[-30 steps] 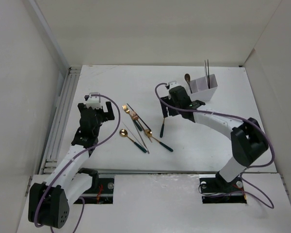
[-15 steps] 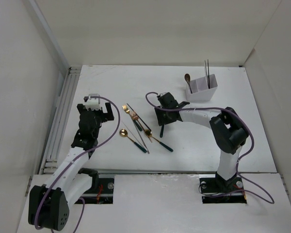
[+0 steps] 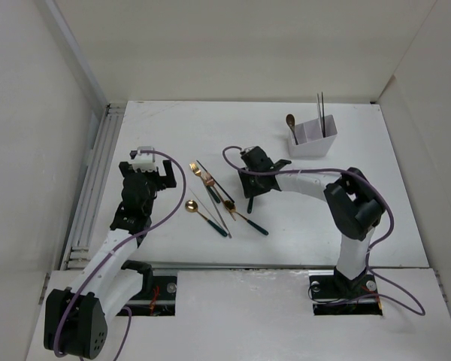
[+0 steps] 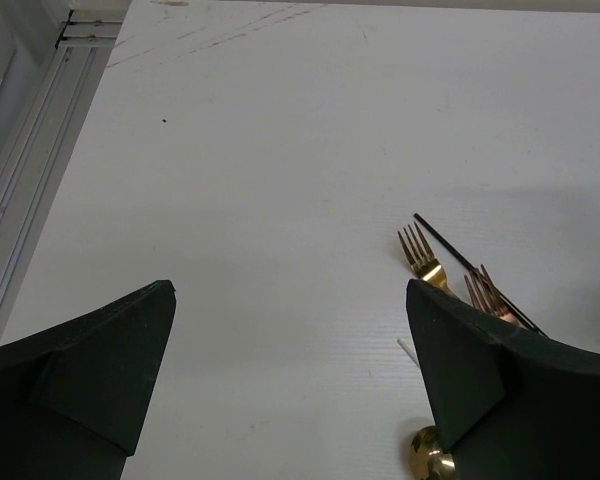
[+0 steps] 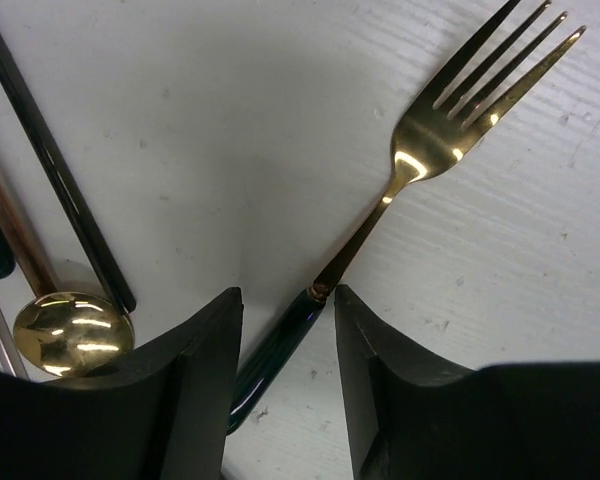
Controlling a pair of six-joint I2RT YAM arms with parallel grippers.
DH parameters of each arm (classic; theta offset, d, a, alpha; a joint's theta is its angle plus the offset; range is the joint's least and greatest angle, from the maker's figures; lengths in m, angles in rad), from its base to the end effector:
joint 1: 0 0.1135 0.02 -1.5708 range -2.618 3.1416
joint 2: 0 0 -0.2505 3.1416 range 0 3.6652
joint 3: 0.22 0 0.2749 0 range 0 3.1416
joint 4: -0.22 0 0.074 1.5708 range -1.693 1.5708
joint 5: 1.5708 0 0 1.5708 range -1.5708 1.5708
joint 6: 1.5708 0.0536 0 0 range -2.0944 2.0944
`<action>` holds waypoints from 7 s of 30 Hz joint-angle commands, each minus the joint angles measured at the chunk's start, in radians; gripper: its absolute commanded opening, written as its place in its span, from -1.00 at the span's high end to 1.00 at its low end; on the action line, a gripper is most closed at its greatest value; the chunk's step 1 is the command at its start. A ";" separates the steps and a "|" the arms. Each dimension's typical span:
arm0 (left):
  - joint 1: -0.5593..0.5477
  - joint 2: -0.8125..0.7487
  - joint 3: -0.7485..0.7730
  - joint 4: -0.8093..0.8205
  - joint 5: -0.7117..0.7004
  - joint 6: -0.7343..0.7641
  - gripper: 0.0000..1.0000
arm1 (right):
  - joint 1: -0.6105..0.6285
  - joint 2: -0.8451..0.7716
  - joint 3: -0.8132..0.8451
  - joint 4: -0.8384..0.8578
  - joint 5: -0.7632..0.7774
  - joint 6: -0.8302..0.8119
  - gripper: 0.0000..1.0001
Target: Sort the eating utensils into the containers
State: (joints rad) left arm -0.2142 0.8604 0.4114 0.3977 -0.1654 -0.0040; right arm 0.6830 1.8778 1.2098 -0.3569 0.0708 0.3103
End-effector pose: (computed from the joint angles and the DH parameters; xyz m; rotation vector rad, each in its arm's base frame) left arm 0.2472 -0.0447 0.2345 0.0430 1.6209 -0.0340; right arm 0.3202 0.2556 0.1243 -0.4592 2.5756 0.2675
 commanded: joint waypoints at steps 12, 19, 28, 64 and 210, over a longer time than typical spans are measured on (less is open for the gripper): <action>-0.007 -0.003 0.003 0.064 0.038 0.018 -1.00 | 0.036 -0.051 -0.072 -0.063 0.061 0.073 0.83; -0.007 -0.021 -0.006 0.064 0.038 0.018 -1.00 | 0.009 -0.060 -0.125 0.015 0.061 0.024 1.00; -0.016 -0.021 -0.006 0.053 0.038 0.027 -1.00 | -0.011 -0.256 -0.167 0.196 0.049 -0.190 1.00; 0.042 0.196 0.208 -0.091 0.027 0.108 -1.00 | -0.718 -0.059 0.103 0.638 -0.556 -0.717 1.00; 0.052 -0.096 -0.002 -0.089 -0.114 -0.111 -1.00 | 0.112 0.205 0.361 0.076 -0.135 -0.361 0.38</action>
State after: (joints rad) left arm -0.1677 0.7891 0.4324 0.2981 -0.2699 -0.0948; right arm 0.7773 2.0808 1.5322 -0.2867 -0.0750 -0.0811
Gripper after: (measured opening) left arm 0.997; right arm 0.313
